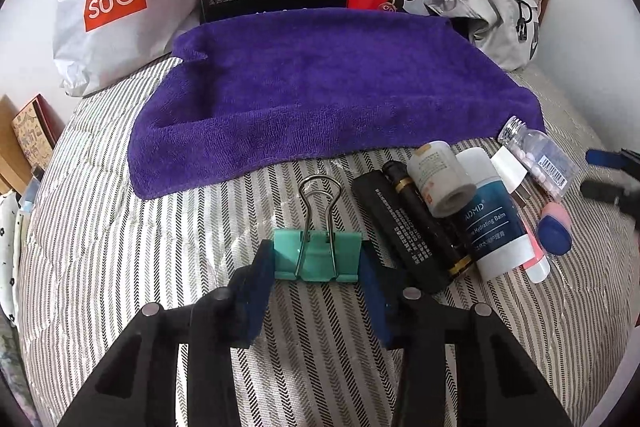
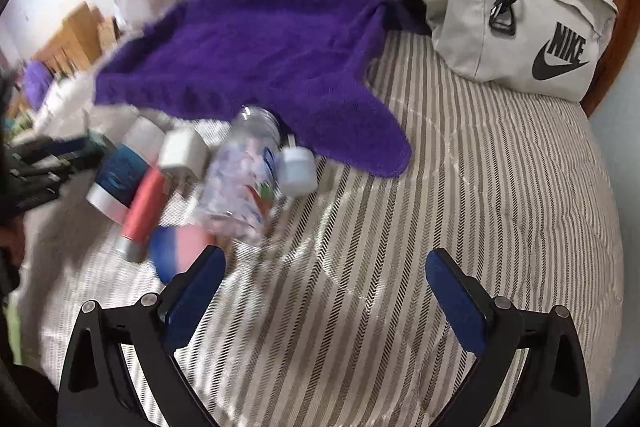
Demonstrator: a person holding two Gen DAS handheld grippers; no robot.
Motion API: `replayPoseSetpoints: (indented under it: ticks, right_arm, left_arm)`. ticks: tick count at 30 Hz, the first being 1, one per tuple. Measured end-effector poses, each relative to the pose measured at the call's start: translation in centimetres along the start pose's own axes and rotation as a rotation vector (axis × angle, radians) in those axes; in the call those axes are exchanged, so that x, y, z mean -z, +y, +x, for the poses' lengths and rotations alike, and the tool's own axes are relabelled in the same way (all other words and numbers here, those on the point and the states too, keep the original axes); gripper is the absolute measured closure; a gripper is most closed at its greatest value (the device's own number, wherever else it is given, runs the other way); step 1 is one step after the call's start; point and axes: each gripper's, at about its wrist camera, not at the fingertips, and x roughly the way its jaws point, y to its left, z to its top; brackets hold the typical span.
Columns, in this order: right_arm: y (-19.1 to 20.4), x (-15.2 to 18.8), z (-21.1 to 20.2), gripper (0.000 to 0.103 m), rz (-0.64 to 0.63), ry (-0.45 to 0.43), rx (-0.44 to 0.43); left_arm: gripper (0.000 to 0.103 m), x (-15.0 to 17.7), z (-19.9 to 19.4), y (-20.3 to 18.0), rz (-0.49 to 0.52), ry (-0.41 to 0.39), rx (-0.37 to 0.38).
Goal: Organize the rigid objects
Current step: 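Lift the binder clip with the left gripper while the right gripper grasps the white USB light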
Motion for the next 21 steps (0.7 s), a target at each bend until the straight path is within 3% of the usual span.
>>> replayPoseSetpoints:
  ticks: [3,11,15,19,21]
  right_arm:
    - [-1.3,-1.3,0.2,0.003,0.056,-0.045,-0.023]
    - [-2.3,-3.1,1.0,0.009,0.046,-0.080,-0.002]
    - [-2.8,-3.2,2.4,0.009,0.022,-0.032,0.018]
    - [-1.9,-2.9,3.3,0.016,-0.034,-0.017,0.008]
    - [-1.1,-2.9,3.6,0.027,-0.075,-0.018,0.014]
  left_arm:
    - [0.063,0.0,0.0,0.1,-0.004,0.000,0.000]
    - [0.063,0.0,0.1,0.2,-0.002,0.002,0.003]
    - [0.063,0.0,0.0,0.3,0.000,0.005,0.006]
    - [0.063,0.0,0.0,0.2,0.001,0.007,0.002]
    - [0.063,0.0,0.0,0.2,0.001,0.007,0.002]
